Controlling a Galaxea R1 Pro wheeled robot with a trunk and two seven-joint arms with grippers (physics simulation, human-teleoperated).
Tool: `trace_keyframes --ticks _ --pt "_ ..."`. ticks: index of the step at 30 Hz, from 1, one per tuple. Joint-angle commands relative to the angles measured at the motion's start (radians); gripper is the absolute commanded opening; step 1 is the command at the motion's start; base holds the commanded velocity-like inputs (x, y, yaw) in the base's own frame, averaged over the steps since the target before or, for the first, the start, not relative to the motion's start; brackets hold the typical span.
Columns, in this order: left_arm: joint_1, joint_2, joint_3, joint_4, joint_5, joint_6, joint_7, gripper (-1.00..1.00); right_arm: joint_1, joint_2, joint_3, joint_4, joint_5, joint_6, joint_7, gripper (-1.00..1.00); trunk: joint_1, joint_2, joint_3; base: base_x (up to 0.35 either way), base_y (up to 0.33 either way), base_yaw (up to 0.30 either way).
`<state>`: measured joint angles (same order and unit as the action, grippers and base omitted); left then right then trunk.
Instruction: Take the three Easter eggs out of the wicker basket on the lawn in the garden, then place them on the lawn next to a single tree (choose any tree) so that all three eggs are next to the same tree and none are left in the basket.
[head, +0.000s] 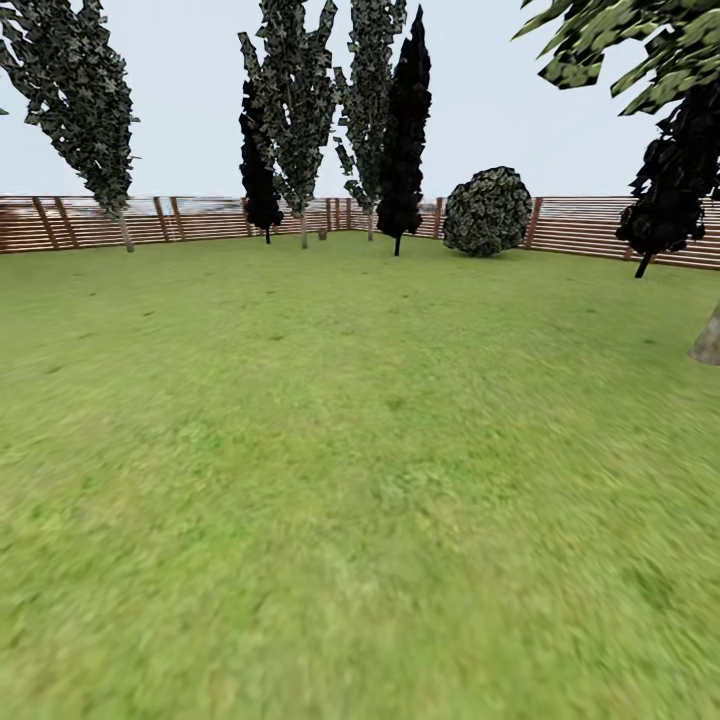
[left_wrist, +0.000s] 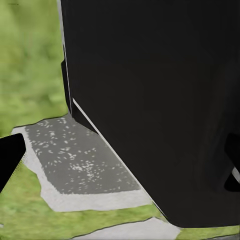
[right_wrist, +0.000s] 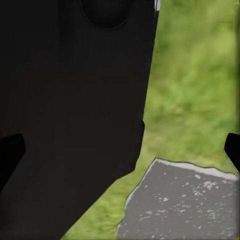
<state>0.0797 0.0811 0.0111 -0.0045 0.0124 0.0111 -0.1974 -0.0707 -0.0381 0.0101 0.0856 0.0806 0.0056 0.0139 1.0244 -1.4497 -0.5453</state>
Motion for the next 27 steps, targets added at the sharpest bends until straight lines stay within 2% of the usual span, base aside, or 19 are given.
trace_keyframes --ticks 1,27 --pt "0.000 0.000 0.001 0.000 0.001 0.001 -0.004 1.00 -0.001 0.000 0.001 0.002 0.008 0.001 0.001 1.00 0.001 0.000 -0.001 0.336 0.000 0.002" --pt "0.000 0.000 0.002 -0.001 0.001 0.001 -0.004 1.00 -0.001 0.000 0.001 0.002 0.008 0.001 0.001 1.00 0.001 0.000 -0.001 0.337 0.000 0.000"
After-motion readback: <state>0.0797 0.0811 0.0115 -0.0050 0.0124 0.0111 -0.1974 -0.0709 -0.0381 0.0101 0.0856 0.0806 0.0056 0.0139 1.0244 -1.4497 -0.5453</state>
